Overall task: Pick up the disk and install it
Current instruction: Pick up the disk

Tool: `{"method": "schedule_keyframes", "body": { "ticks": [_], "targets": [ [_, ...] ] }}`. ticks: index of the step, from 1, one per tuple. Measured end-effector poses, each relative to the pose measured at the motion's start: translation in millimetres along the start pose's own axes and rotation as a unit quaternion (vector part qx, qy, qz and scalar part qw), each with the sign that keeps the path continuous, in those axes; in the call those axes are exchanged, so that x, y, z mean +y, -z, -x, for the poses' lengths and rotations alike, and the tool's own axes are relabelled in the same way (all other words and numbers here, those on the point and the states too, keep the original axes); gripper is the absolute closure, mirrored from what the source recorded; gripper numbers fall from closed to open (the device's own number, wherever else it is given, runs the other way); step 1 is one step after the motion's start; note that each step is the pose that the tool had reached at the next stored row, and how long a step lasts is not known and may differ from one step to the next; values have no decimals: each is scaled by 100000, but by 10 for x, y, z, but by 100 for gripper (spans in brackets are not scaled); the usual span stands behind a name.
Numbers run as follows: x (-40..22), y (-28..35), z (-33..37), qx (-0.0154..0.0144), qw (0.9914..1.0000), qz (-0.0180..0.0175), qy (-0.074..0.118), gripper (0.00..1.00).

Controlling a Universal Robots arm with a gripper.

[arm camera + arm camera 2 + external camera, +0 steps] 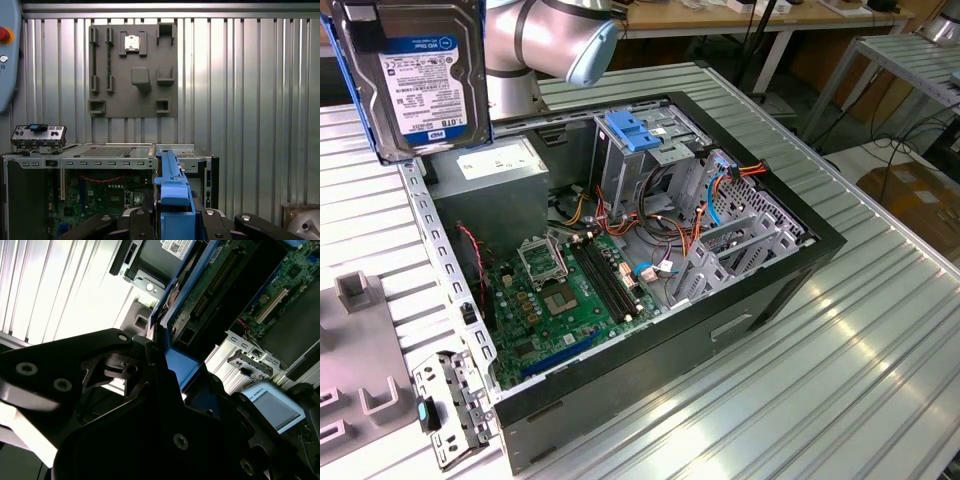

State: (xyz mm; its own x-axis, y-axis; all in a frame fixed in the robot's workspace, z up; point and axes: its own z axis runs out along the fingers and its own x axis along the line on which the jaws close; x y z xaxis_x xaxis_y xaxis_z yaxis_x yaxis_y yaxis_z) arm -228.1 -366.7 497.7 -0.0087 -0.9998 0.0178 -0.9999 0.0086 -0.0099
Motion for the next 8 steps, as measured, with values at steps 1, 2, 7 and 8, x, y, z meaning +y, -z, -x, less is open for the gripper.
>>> {"method": "schedule_keyframes", "body": {
  "ticks": [1, 2, 7, 8],
  "targets": [
    [-11, -1, -22, 3, 100000, 2, 0, 63],
    [-17, -2, -35, -3, 100000, -2, 2, 63],
    [-81, -4, -65, 4, 100000, 5, -7, 63],
    [-93, -5, -66, 6, 100000, 2, -8, 63]
  ]
}}
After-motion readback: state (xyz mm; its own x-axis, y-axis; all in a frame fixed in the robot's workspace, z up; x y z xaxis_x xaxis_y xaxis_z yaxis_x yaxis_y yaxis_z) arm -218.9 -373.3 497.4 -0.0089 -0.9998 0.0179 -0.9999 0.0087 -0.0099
